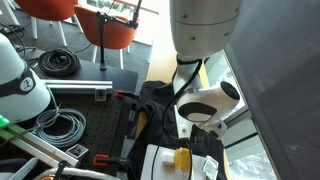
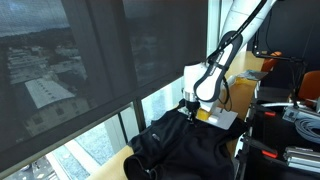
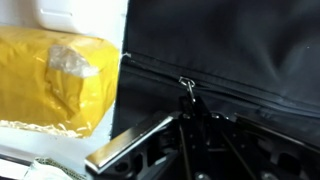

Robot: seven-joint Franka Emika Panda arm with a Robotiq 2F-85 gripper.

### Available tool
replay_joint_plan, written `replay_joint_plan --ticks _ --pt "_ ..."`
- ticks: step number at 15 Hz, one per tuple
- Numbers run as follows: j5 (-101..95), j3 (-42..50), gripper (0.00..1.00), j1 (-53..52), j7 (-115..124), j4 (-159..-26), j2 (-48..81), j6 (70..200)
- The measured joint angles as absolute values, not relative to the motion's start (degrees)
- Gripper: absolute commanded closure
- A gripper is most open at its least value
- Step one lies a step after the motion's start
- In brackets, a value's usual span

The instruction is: Close the zipper on the black jacket.

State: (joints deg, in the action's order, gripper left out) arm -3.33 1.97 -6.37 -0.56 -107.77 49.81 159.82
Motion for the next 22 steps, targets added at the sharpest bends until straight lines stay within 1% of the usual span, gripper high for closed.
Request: replay_joint_plan --ticks 4,13,22 --pt "-5.5 3.2 0.98 -9.2 0.3 -107.8 49.7 159.9" --pt "-10.3 7.5 0.98 -19.2 4.3 -108.2 49.7 160.9" --pt "-12.1 8.1 0.98 -24.7 5.9 -107.3 49.6 160.9"
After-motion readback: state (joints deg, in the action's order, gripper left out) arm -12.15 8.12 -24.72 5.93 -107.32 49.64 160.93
